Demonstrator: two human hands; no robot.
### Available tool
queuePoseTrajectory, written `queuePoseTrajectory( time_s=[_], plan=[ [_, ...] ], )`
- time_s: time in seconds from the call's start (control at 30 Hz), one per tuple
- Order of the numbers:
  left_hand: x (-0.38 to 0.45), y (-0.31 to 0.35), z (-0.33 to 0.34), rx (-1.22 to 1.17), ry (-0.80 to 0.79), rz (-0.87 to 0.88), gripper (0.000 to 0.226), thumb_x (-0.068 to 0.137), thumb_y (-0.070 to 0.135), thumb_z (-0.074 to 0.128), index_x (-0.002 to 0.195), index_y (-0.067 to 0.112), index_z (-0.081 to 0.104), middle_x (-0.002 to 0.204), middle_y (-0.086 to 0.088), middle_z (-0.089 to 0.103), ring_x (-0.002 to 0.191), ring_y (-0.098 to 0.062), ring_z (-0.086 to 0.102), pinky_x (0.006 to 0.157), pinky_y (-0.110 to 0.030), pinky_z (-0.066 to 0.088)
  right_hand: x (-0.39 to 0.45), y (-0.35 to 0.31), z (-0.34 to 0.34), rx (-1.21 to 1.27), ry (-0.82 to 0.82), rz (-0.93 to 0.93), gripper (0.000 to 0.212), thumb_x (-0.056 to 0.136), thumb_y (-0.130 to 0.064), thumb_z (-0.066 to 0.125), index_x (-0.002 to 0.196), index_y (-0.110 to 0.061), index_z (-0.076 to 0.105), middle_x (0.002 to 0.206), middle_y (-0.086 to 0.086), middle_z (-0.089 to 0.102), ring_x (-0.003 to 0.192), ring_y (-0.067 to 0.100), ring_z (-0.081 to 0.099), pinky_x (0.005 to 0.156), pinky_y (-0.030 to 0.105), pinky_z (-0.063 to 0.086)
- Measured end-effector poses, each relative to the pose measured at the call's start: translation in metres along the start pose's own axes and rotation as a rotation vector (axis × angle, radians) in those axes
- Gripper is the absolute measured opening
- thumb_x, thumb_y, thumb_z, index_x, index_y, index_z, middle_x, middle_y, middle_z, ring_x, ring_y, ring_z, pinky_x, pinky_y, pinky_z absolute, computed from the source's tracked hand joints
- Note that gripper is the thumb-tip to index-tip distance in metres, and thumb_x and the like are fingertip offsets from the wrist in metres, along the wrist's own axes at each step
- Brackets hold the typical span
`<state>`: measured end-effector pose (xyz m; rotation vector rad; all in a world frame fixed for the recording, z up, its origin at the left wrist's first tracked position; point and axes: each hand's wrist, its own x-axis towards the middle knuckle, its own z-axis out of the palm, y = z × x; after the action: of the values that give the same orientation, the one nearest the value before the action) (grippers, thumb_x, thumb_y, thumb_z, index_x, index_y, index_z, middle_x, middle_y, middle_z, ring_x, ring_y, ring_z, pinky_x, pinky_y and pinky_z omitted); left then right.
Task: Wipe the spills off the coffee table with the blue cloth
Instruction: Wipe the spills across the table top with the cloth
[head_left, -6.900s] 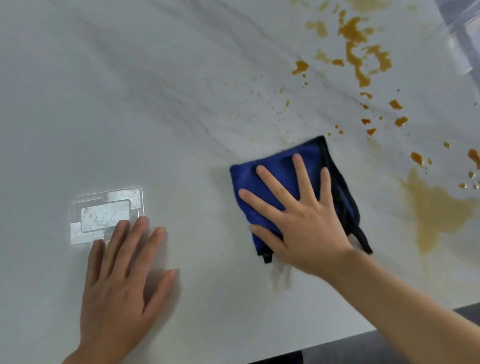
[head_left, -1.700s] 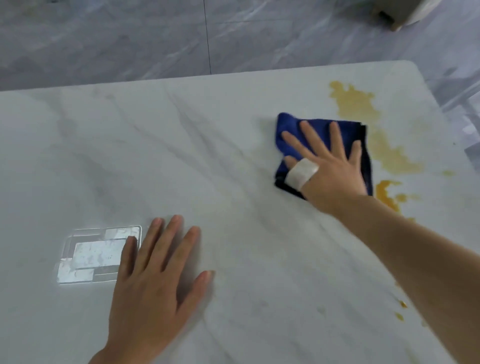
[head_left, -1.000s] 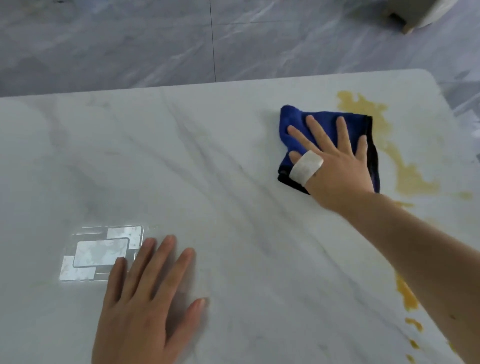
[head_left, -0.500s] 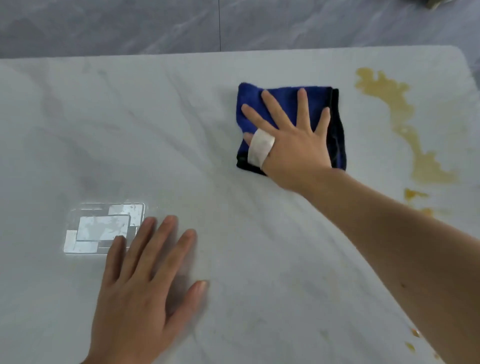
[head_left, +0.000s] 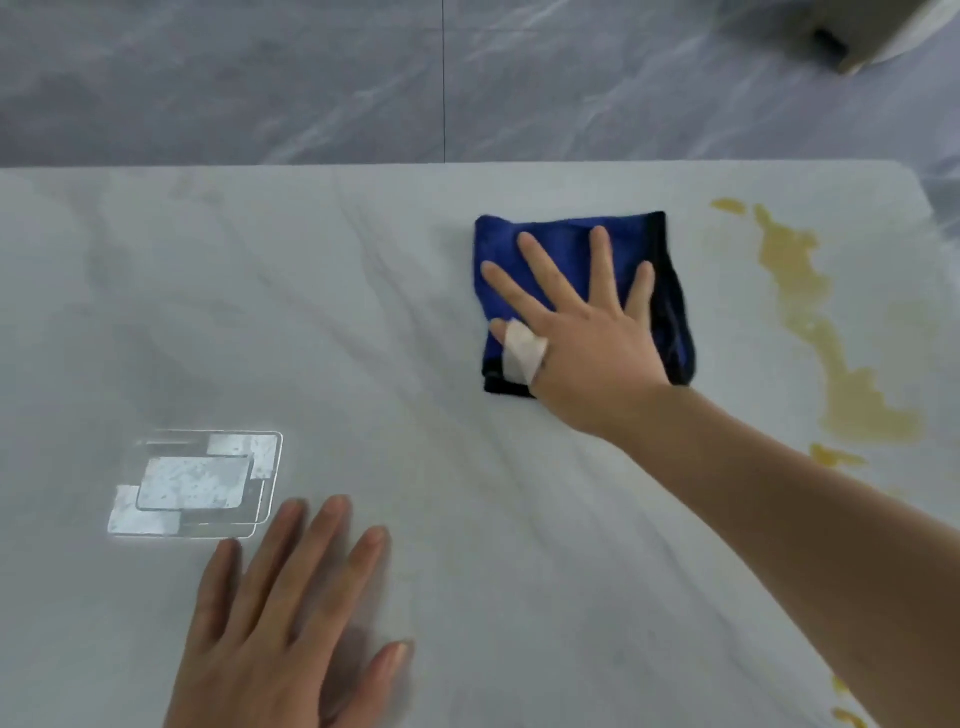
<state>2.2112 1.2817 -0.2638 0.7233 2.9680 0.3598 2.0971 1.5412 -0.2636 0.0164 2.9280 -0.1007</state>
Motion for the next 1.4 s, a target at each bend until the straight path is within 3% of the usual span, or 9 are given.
queuePoseTrajectory(
  time_s=[0.07, 0.23, 0.47, 0.63, 0.73, 0.87, 1.07, 1.23, 1.4],
  plan=[
    [0.001, 0.0, 0.001, 0.004, -0.01, -0.013, 0.059, 0.087, 0.062, 0.026, 0.127, 0.023, 0.046, 0.133, -0.009, 0.052, 0.143, -0.008, 0.015, 0.109, -0.044, 0.023, 0.03, 0.001, -0.002, -0.032, 0.01, -0.025, 0.058, 0.093, -0.054, 0.017, 0.143, -0.047, -0.012, 0.156, -0.012, -0.017, 0.139, 0.04, -0.022, 0.105, 0.067, -0.009],
    [0.003, 0.001, 0.0, 0.004, -0.022, -0.006, 0.059, 0.087, 0.063, 0.024, 0.124, 0.023, 0.047, 0.13, -0.009, 0.053, 0.144, -0.005, 0.012, 0.113, -0.036, 0.016, 0.073, 0.038, -0.008, -0.017, 0.0, 0.082, 0.058, 0.095, -0.054, 0.023, 0.141, -0.049, -0.012, 0.155, -0.015, -0.016, 0.14, 0.037, -0.02, 0.108, 0.067, -0.006],
    [0.004, 0.001, 0.001, 0.007, -0.018, -0.017, 0.059, 0.086, 0.064, 0.023, 0.124, 0.024, 0.047, 0.129, -0.008, 0.054, 0.144, -0.004, 0.011, 0.114, -0.036, 0.014, 0.013, 0.089, -0.004, 0.03, -0.023, 0.382, 0.057, 0.095, -0.05, 0.018, 0.14, -0.05, -0.016, 0.156, -0.014, -0.017, 0.141, 0.035, -0.019, 0.11, 0.063, -0.005],
    [0.004, 0.001, 0.002, 0.01, -0.024, -0.007, 0.059, 0.086, 0.064, 0.025, 0.121, 0.024, 0.049, 0.125, -0.009, 0.057, 0.144, -0.006, 0.012, 0.113, -0.036, 0.015, -0.011, 0.063, 0.003, 0.018, -0.011, 0.186, 0.061, 0.081, -0.062, -0.001, 0.139, -0.052, -0.018, 0.156, -0.014, -0.017, 0.14, 0.037, -0.021, 0.109, 0.063, -0.005],
    [0.002, 0.001, 0.002, 0.009, -0.019, -0.012, 0.059, 0.086, 0.064, 0.026, 0.123, 0.024, 0.049, 0.136, -0.006, 0.052, 0.144, -0.005, 0.013, 0.113, -0.038, 0.016, 0.01, 0.076, -0.005, -0.044, -0.041, 0.133, 0.068, 0.073, -0.07, -0.008, 0.137, -0.052, -0.02, 0.155, -0.015, -0.019, 0.141, 0.036, -0.02, 0.109, 0.064, -0.004],
    [-0.003, 0.0, 0.001, 0.018, 0.009, 0.005, 0.06, 0.088, 0.063, 0.027, 0.128, 0.023, 0.046, 0.137, -0.006, 0.049, 0.142, -0.013, 0.02, 0.111, -0.045, 0.021, 0.037, 0.093, -0.011, 0.011, -0.027, 0.186, 0.062, 0.083, -0.068, 0.004, 0.14, -0.052, -0.012, 0.155, -0.016, -0.015, 0.142, 0.034, -0.019, 0.109, 0.064, -0.006],
    [-0.007, -0.002, 0.001, 0.055, 0.041, 0.051, 0.059, 0.09, 0.058, 0.031, 0.133, 0.02, 0.042, 0.14, -0.01, 0.045, 0.134, -0.028, 0.034, 0.109, -0.05, 0.022, 0.03, 0.12, -0.012, -0.019, -0.027, 0.205, 0.056, 0.098, -0.046, 0.029, 0.142, -0.05, -0.005, 0.157, -0.013, -0.012, 0.142, 0.037, -0.015, 0.108, 0.068, -0.002],
    [-0.007, -0.005, 0.003, 0.077, 0.047, 0.064, 0.06, 0.089, 0.058, 0.033, 0.136, 0.02, 0.04, 0.143, -0.008, 0.042, 0.136, -0.027, 0.032, 0.109, -0.052, 0.023, 0.001, 0.113, -0.009, 0.033, -0.004, 0.329, 0.055, 0.097, -0.048, 0.022, 0.144, -0.046, -0.005, 0.158, -0.009, -0.009, 0.142, 0.038, -0.014, 0.109, 0.065, -0.004],
    [-0.005, -0.004, 0.003, 0.072, 0.047, 0.063, 0.06, 0.09, 0.058, 0.032, 0.135, 0.02, 0.041, 0.142, -0.009, 0.043, 0.135, -0.028, 0.034, 0.108, -0.052, 0.024, -0.024, 0.094, -0.002, -0.009, -0.029, 0.203, 0.059, 0.085, -0.061, 0.007, 0.14, -0.052, -0.011, 0.157, -0.013, -0.012, 0.142, 0.037, -0.016, 0.11, 0.063, -0.003]
  ],
)
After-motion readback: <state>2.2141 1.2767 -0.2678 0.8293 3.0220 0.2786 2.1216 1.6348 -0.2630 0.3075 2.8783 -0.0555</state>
